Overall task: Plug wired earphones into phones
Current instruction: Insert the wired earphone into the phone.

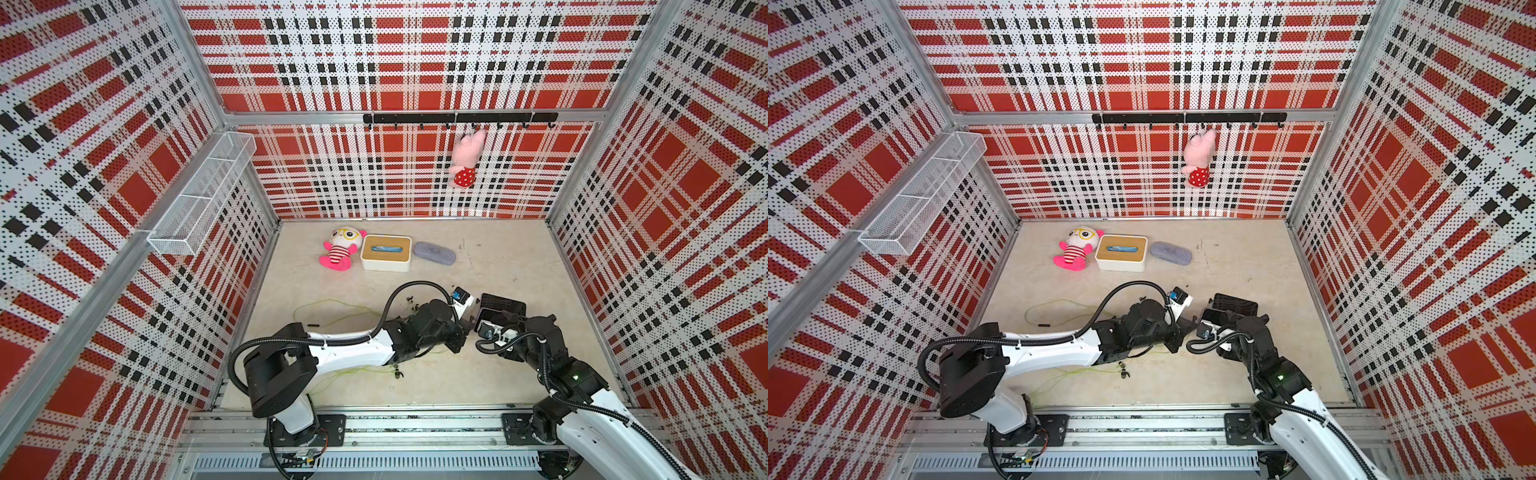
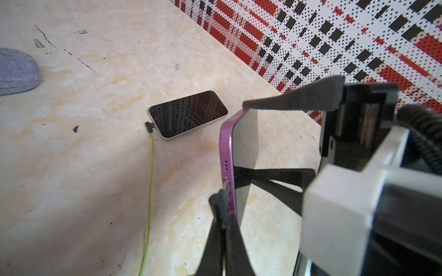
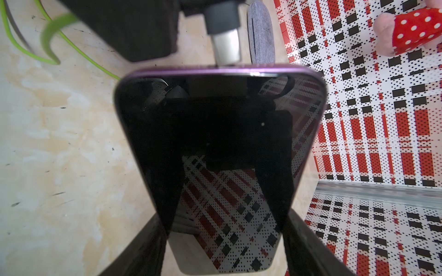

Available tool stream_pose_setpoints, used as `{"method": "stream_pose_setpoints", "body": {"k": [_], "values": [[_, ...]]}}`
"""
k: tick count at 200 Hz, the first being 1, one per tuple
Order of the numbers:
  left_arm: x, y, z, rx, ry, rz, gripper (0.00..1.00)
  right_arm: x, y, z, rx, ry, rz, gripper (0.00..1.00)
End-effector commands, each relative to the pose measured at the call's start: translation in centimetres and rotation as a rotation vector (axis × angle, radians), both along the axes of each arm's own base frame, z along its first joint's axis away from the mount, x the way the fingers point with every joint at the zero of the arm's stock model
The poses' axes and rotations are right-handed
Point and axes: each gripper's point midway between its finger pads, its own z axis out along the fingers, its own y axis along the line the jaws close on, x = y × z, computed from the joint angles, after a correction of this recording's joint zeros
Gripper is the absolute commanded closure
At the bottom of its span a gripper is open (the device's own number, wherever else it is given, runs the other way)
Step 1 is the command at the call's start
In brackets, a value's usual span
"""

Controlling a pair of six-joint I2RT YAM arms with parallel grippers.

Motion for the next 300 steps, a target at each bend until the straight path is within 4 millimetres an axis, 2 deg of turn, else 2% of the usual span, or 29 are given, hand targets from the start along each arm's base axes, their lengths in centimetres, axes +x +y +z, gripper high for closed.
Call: {"method": "stream_pose_setpoints", "body": {"k": [1, 134, 173, 240, 300], "values": [[-0.5, 0.0, -0.3, 0.015, -0.013, -0.019, 1.00, 0.6, 0.9, 2.0, 0.040, -0.067, 0.024, 0.59], [-0.6, 0.0, -1.6, 0.080, -0.006, -0.042, 1.00, 0.7, 1.0, 1.8, 0.007, -0.061, 0.041, 0.60], [-0.6, -0.2, -1.0, 0.059, -0.006, -0.046, 1.00, 0.6, 0.9, 1.6, -0.001, -0.055, 0.044, 0.60], [-0.5, 0.3, 1.7, -0.038, -0.021, -0.024, 1.00, 0.6, 0.8, 1.4, -0.005, -0.057, 0.035, 0.60], [-0.6, 1.0, 2.0, -0.068, -0.019, -0.007, 1.00, 0.7, 0.8, 1.5, 0.012, -0.061, 0.029, 0.60]]}}
